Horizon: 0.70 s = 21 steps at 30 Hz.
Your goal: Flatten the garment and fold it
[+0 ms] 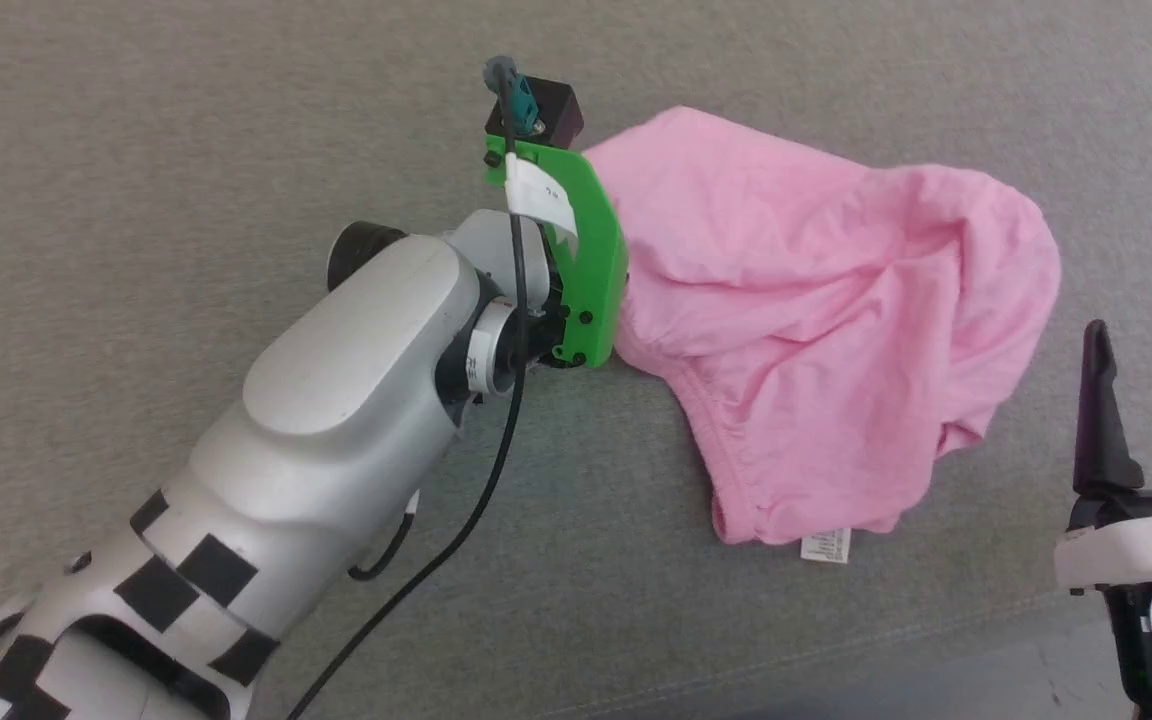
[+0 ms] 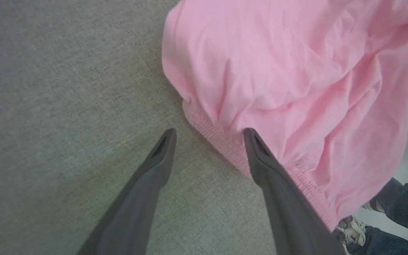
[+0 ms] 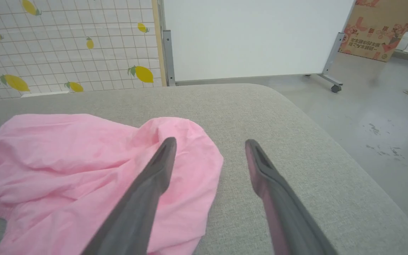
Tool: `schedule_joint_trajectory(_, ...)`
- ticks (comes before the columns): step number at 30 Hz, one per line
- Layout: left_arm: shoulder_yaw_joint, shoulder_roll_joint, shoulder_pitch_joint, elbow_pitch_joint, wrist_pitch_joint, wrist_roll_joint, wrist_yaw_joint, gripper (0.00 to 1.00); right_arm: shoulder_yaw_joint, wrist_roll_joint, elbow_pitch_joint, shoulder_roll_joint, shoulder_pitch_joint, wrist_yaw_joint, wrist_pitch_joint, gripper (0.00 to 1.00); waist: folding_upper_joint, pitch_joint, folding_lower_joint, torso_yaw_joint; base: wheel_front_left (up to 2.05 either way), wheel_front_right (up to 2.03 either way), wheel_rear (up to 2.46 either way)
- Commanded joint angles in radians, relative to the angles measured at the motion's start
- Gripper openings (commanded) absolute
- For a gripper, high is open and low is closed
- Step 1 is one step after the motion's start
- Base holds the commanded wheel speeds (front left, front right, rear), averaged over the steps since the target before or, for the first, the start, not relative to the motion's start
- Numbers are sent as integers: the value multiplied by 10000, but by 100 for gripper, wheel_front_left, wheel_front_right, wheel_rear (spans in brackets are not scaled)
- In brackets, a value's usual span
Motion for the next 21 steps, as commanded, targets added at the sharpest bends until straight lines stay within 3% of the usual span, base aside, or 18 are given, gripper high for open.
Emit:
schedule_joint_trajectory(1,-50,-26,-251,166,136,-16,71,100,73,111,119,34,-179,-15,-143,100,-1,611,-1,-610,0,0,0)
schedule_joint_trajectory(7,-532,53,-361,735,733,182,58,100,277,321,485,36,-229,-15,-446,100,-1,793,-1,-690,0,0,0)
schedule_joint_trajectory(8,-599,76,-301,767,858,139,2,80,301,342,526,36,-242,-15,-479,100,-1,796,-1,-663,0,0,0)
schedule_joint_trajectory(9,-651,99,-253,745,920,105,-89,45,305,352,544,36,-254,-15,-503,100,-1,791,-1,-622,0,0,0)
schedule_joint_trajectory(10,-678,135,-206,702,910,88,-170,0,290,357,554,36,-265,-15,-524,100,-1,774,-1,-555,0,0,0)
schedule_joint_trajectory(21,77,906,615,-461,-742,50,-19,0,5,-15,371,37,-205,-15,-82,100,-1,-472,-1,552,0,0,0)
